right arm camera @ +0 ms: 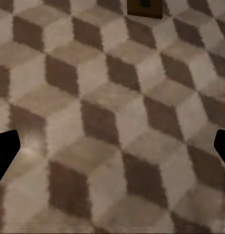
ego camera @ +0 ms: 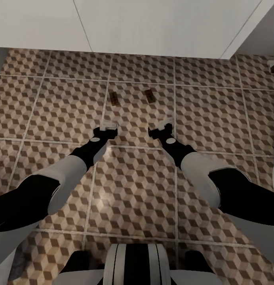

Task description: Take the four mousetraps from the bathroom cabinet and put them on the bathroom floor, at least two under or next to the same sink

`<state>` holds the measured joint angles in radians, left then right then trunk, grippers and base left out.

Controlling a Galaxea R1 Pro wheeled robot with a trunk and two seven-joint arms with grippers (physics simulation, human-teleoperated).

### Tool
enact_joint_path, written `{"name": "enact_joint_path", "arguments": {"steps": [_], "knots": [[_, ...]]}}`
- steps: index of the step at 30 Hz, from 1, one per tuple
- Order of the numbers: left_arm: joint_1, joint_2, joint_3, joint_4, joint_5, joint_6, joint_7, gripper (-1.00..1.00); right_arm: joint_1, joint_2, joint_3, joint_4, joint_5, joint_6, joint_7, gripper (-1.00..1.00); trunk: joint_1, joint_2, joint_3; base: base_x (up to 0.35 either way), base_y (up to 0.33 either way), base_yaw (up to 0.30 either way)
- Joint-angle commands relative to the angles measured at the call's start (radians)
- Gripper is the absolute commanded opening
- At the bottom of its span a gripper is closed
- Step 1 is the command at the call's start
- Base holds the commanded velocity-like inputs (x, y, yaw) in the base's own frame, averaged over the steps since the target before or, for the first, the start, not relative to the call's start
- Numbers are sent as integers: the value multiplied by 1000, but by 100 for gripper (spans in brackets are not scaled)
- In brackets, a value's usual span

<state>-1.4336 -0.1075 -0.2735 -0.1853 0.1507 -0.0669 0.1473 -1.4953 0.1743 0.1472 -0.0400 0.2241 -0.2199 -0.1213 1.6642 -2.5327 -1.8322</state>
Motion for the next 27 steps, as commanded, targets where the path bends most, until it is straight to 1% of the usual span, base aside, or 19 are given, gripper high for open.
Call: {"name": "enact_joint_path", "arguments": {"steps": [1, 6, 11, 20, 27], "knots": [[-1, 0, -9, 1, 10, -4, 5, 100, -1, 0, 8, 2, 3, -8, -8, 100, -1, 0, 0, -340, 0, 0], [-1, 0, -9, 3, 10, -4, 5, 100, 0, 0, 8, 2, 3, -37, -8, 100, -1, 0, 0, -340, 0, 0], [-1, 0, -9, 9, 10, -4, 5, 100, 0, 0, 8, 2, 3, -46, -8, 100, -1, 0, 0, -340, 0, 0], [-1, 0, -9, 14, 10, -4, 5, 100, 4, 0, 8, 2, 3, -101, -8, 100, -1, 0, 0, -340, 0, 0], [-1, 0, -9, 17, 10, -4, 5, 100, 6, 0, 8, 2, 4, -111, -8, 100, -1, 0, 0, -340, 0, 0]]}}
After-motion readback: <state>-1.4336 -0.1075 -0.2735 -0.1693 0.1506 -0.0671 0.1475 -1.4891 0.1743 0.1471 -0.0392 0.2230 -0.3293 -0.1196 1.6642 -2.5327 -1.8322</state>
